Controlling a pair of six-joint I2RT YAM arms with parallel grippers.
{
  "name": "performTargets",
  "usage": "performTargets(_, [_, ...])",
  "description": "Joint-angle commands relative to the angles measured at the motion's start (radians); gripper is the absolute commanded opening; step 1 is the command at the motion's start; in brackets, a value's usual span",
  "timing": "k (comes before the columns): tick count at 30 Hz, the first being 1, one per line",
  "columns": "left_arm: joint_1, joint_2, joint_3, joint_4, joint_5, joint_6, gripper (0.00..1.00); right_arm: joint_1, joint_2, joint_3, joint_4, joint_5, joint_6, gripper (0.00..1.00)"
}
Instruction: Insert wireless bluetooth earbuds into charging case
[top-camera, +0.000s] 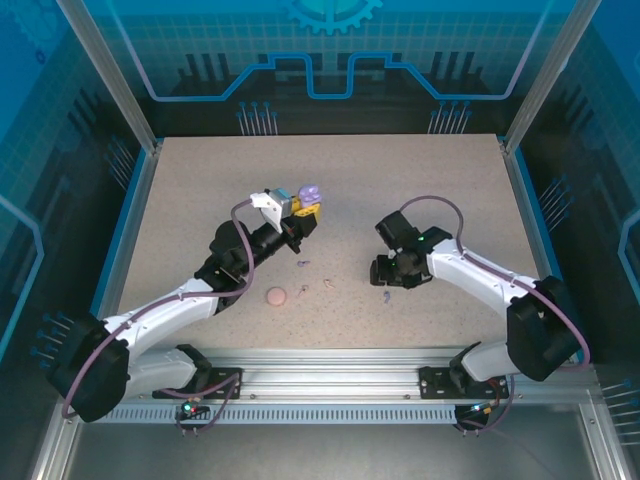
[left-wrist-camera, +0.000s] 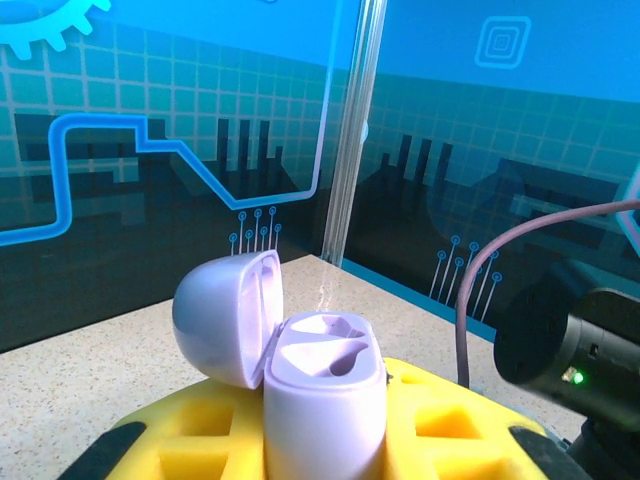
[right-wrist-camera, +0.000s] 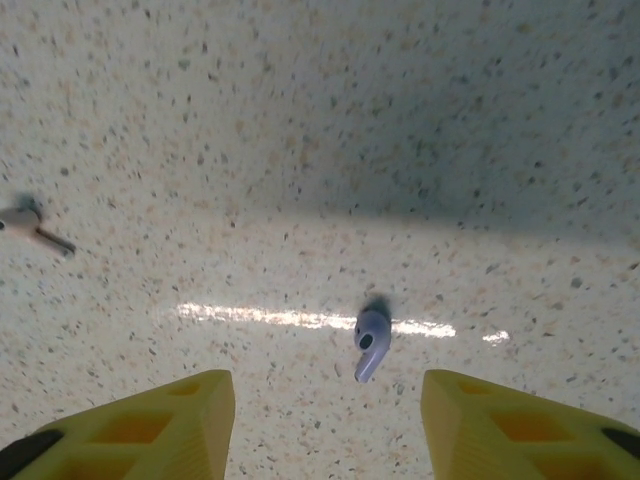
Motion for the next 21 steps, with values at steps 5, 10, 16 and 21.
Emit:
performTargets(5, [0.003, -0.011, 0.001, 0.010, 0.049, -0.024, 0.00, 0.044, 0.073, -0.031, -0.018, 0.066, 0.034, 0.46])
performTargets(10, [0.000, 0.002, 0.014, 0.007, 0.062, -0.026, 0.00, 0.052, 0.125, -0.033, -0.003, 0.084, 0.033, 0.42])
performTargets(16, [-0.002, 0.016, 0.025, 0.008, 0.068, -0.025, 0.00, 0.052, 0.183, -0.030, 0.021, 0.096, 0.030, 0.38])
performTargets(21, [-0.003, 0.022, 0.029, 0.010, 0.068, -0.022, 0.00, 0.053, 0.223, -0.020, 0.032, 0.093, 0.024, 0.35])
